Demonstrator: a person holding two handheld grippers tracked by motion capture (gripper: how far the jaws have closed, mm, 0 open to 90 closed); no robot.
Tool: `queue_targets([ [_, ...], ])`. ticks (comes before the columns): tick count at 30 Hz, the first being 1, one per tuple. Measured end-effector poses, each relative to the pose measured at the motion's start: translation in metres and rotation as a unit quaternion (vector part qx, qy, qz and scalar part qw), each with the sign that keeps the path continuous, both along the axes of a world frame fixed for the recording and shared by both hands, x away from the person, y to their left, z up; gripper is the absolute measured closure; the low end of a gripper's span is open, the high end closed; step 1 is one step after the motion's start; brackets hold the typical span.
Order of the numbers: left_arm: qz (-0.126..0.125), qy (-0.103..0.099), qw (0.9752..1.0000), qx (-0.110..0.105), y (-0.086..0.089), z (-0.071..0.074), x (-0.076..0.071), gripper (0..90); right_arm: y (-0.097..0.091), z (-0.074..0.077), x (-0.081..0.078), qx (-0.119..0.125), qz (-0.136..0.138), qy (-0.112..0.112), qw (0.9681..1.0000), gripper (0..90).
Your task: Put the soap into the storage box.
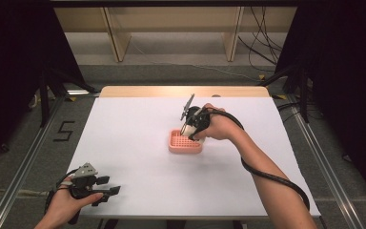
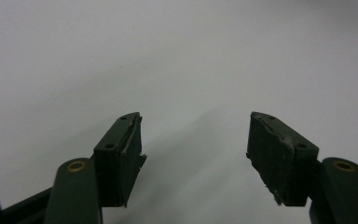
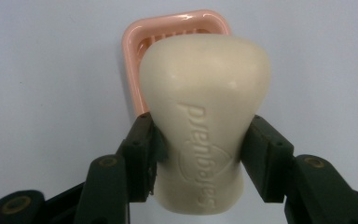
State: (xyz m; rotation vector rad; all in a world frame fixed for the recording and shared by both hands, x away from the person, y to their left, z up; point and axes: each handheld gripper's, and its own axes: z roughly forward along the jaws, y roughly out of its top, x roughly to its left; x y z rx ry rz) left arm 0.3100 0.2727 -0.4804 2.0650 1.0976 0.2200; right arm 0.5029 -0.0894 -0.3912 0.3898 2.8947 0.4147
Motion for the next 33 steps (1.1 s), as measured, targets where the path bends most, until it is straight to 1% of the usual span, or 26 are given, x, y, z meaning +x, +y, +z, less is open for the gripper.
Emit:
queue_targets([
  [3, 0.000, 0.000, 1.0000, 0.000, 0.000, 0.000, 0.000, 34.9, 0.001, -0.001, 0.001, -0.002, 0.003, 0.001, 1.0000, 50.4],
  [4, 0.000, 0.000, 1.0000, 0.000, 0.000, 0.000, 0.000, 34.9, 0.001, -0.002, 0.003, -0.002, 0.010, -0.003, 0.9999, 50.4],
  [5, 0.000, 0.000, 1.0000, 0.000, 0.000, 0.000, 0.000, 34.9, 0.001, -0.002, 0.003, -0.003, 0.008, -0.001, 1.0000, 50.4],
  [6, 0.000, 0.000, 1.0000, 0.000, 0.000, 0.000, 0.000, 34.9, 0.003, -0.002, 0.002, -0.002, -0.001, 0.001, 1.0000, 50.3],
  [7, 0.000, 0.000, 1.0000, 0.000, 0.000, 0.000, 0.000, 34.9, 0.003, -0.002, 0.003, -0.005, 0.001, 0.001, 1.0000, 50.4],
  [8, 0.000, 0.000, 1.0000, 0.000, 0.000, 0.000, 0.000, 34.9, 0.004, -0.002, 0.002, -0.006, -0.007, 0.001, 1.0000, 50.4],
  [9, 0.000, 0.000, 1.0000, 0.000, 0.000, 0.000, 0.000, 34.9, 0.004, -0.002, 0.002, -0.006, -0.007, 0.001, 1.0000, 50.4],
  [10, 0.006, -0.001, 0.9999, -0.009, -0.001, 0.000, -0.001, 34.9, 0.005, -0.002, 0.004, -0.004, 0.003, 0.001, 1.0000, 50.4],
  [11, 0.007, -0.002, 0.9999, -0.009, -0.001, 0.000, -0.001, 34.9, 0.006, -0.002, 0.004, -0.006, -0.002, 0.002, 1.0000, 50.4],
  [13, 0.007, -0.002, 0.9999, -0.009, -0.001, 0.000, -0.001, 34.9, 0.006, -0.001, 0.004, -0.005, -0.003, 0.002, 1.0000, 50.4],
  [15, 0.007, -0.002, 0.9999, -0.008, -0.001, 0.000, -0.001, 34.9, 0.007, -0.002, 0.006, -0.004, 0.004, -0.003, 1.0000, 50.4],
  [16, 0.007, -0.002, 0.9999, -0.010, -0.001, 0.000, -0.001, 34.9, 0.007, -0.002, 0.005, -0.004, -0.002, -0.001, 1.0000, 50.4],
  [17, 0.007, -0.002, 0.9999, -0.009, -0.001, 0.000, -0.001, 34.9, 0.008, -0.002, 0.005, -0.006, 0.001, -0.003, 1.0000, 50.4],
  [18, 0.007, -0.002, 0.9999, -0.010, -0.001, 0.000, -0.001, 34.9, 0.008, -0.002, 0.006, 0.000, 0.007, -0.004, 1.0000, 50.4],
  [19, 0.007, -0.002, 0.9999, -0.010, -0.001, 0.000, -0.001, 34.9, 0.009, -0.003, 0.006, -0.002, 0.009, -0.004, 0.9999, 50.4],
  [21, 0.005, -0.003, 0.9999, -0.009, 0.000, 0.000, -0.001, 34.9, 0.010, -0.003, 0.006, -0.002, 0.009, -0.002, 1.0000, 50.4],
  [22, 0.007, -0.002, 0.9999, -0.010, -0.001, 0.000, -0.001, 34.9, 0.010, -0.004, 0.006, -0.003, -0.002, 0.001, 1.0000, 50.3],
  [23, 0.006, -0.002, 0.9999, -0.008, 0.000, 0.000, -0.001, 34.9, 0.010, -0.004, 0.008, -0.003, 0.012, -0.005, 0.9999, 50.4],
  [24, 0.001, -0.001, 1.0000, -0.002, 0.001, 0.001, 0.000, 34.9, 0.011, -0.005, 0.008, -0.001, 0.014, -0.006, 0.9999, 50.4],
  [25, 0.001, -0.001, 1.0000, -0.002, 0.001, 0.001, 0.000, 34.9, 0.011, -0.005, 0.008, -0.001, 0.017, -0.006, 0.9998, 50.4],
  [27, 0.002, -0.002, 1.0000, -0.003, 0.001, 0.001, 0.000, 34.9, 0.011, -0.005, 0.007, -0.003, 0.005, -0.001, 1.0000, 50.3],
  [28, 0.002, -0.002, 1.0000, -0.002, 0.001, 0.001, 0.000, 34.9, 0.011, -0.005, 0.007, -0.002, 0.003, -0.001, 1.0000, 50.4],
  [30, 0.002, -0.001, 1.0000, -0.003, 0.001, 0.001, 0.000, 34.9, 0.012, -0.005, 0.008, -0.001, 0.007, -0.002, 1.0000, 50.4],
  [31, 0.008, -0.002, 0.9999, -0.011, -0.001, 0.000, -0.001, 34.9, 0.013, -0.006, 0.008, -0.004, 0.005, -0.002, 1.0000, 50.3],
  [32, 0.008, -0.002, 0.9999, -0.011, -0.001, 0.000, -0.001, 34.9, 0.013, -0.006, 0.008, -0.004, 0.005, -0.002, 1.0000, 50.3],
  [33, 0.007, -0.002, 0.9999, -0.011, -0.001, 0.000, -0.001, 34.9, 0.013, -0.006, 0.009, -0.003, 0.010, -0.001, 0.9999, 50.4],
])
